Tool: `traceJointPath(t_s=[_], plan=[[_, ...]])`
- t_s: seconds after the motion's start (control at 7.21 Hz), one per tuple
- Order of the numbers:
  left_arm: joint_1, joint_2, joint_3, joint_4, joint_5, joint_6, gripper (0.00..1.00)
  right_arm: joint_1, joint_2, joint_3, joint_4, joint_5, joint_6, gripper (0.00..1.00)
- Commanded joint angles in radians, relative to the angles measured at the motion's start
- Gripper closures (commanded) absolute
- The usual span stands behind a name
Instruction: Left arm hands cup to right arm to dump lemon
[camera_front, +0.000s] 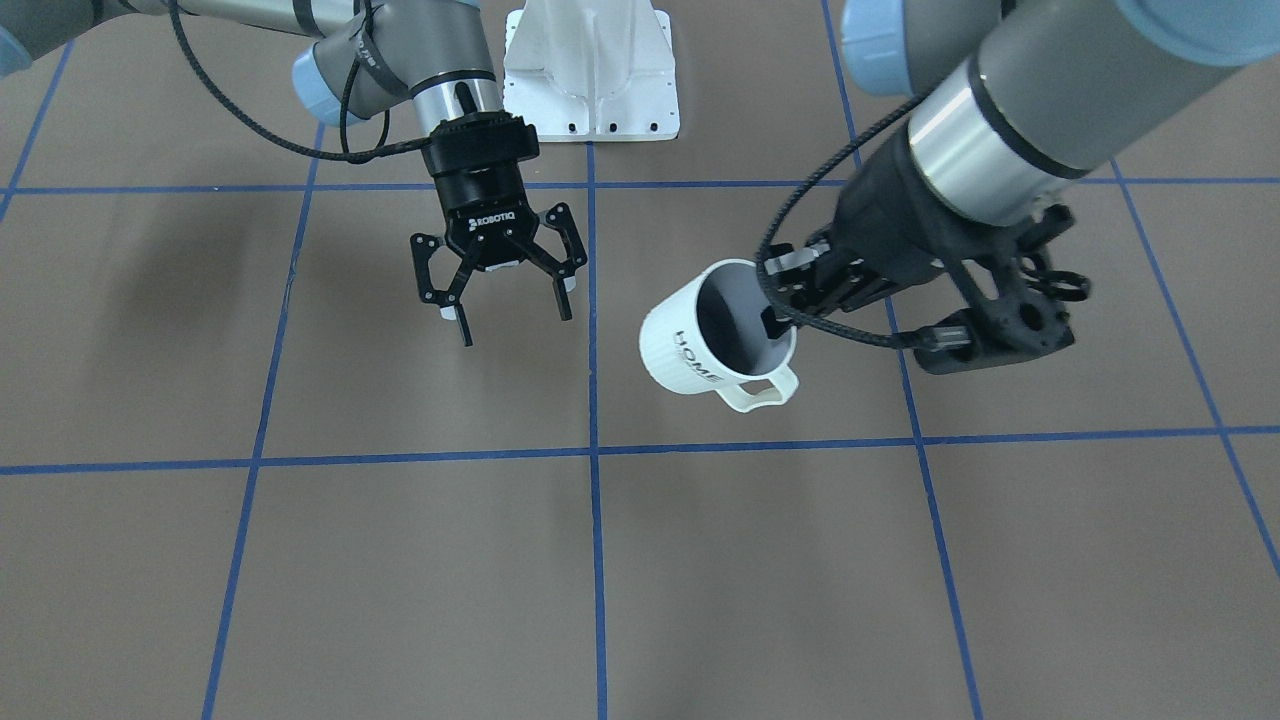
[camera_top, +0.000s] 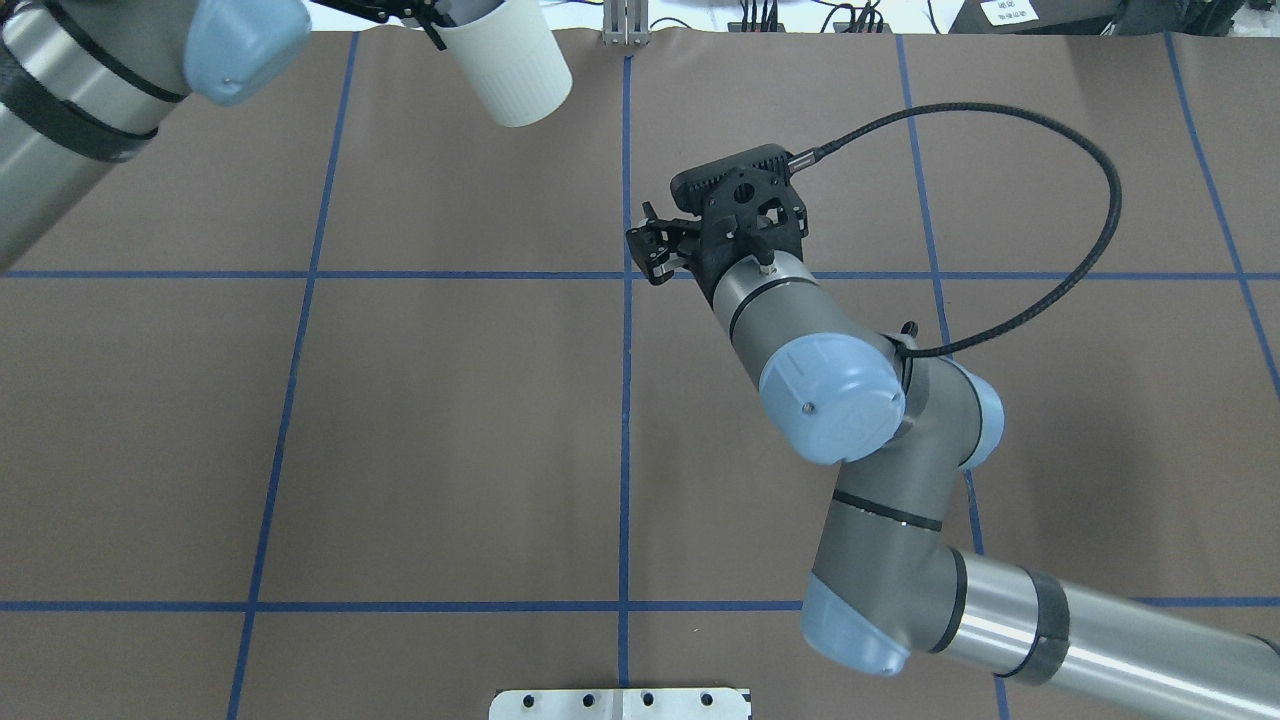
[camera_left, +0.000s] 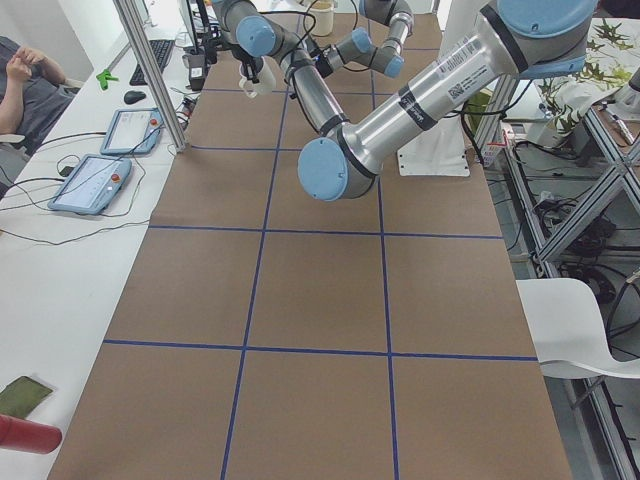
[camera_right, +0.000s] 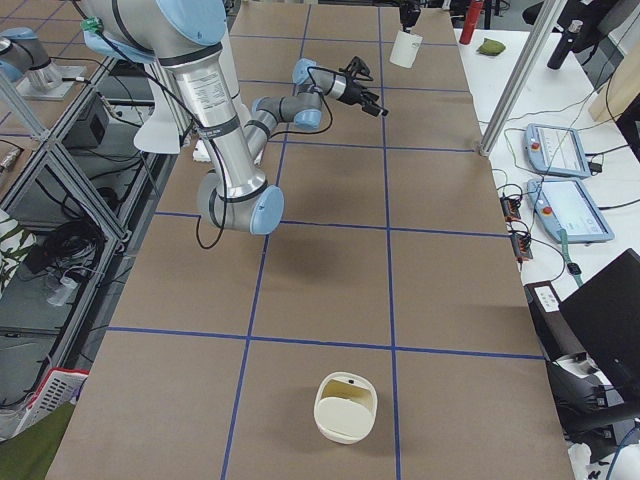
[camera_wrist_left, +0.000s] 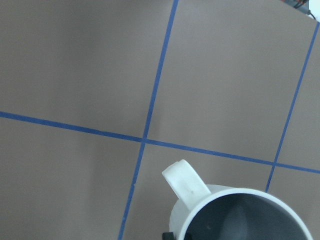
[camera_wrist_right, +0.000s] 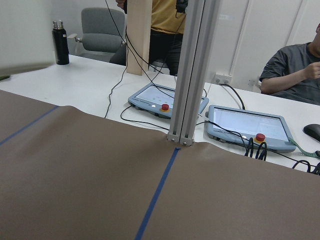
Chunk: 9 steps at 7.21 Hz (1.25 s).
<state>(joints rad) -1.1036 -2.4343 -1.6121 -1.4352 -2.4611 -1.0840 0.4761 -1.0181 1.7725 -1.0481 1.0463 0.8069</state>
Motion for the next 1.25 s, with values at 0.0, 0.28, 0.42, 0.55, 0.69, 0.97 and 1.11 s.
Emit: traceJointPath(t_s=[0.0,0.28,0.42,0.55,0.69,0.97,1.11], plan=[[-0.03,0.177,-0.092,-0.001,0.133,0.099,1.0,0.19,-0.007,0.001,-0.108,0.305,-0.017,0.0],[-0.033,0.28,-0.136,-0.002,0.235,0.107,1.0,0.399,-0.034,0.002,-0.253,0.641,-0.136,0.0],[-0.054,0.326,-0.141,-0.001,0.249,0.113,1.0,0.517,-0.051,0.001,-0.364,0.816,-0.269,0.0],[-0.077,0.409,-0.147,-0.004,0.249,0.124,1.0,0.608,-0.081,-0.001,-0.457,0.925,-0.405,0.0],[-0.087,0.485,-0.155,-0.004,0.257,0.18,1.0,0.692,-0.115,-0.011,-0.524,1.013,-0.528,0.0],[-0.085,0.625,-0.185,-0.08,0.301,0.223,1.0,0.783,-0.141,-0.018,-0.662,1.115,-0.67,0.0],[-0.084,0.723,-0.212,-0.179,0.3,0.217,1.0,0.803,-0.187,-0.012,-0.661,1.147,-0.708,0.0]])
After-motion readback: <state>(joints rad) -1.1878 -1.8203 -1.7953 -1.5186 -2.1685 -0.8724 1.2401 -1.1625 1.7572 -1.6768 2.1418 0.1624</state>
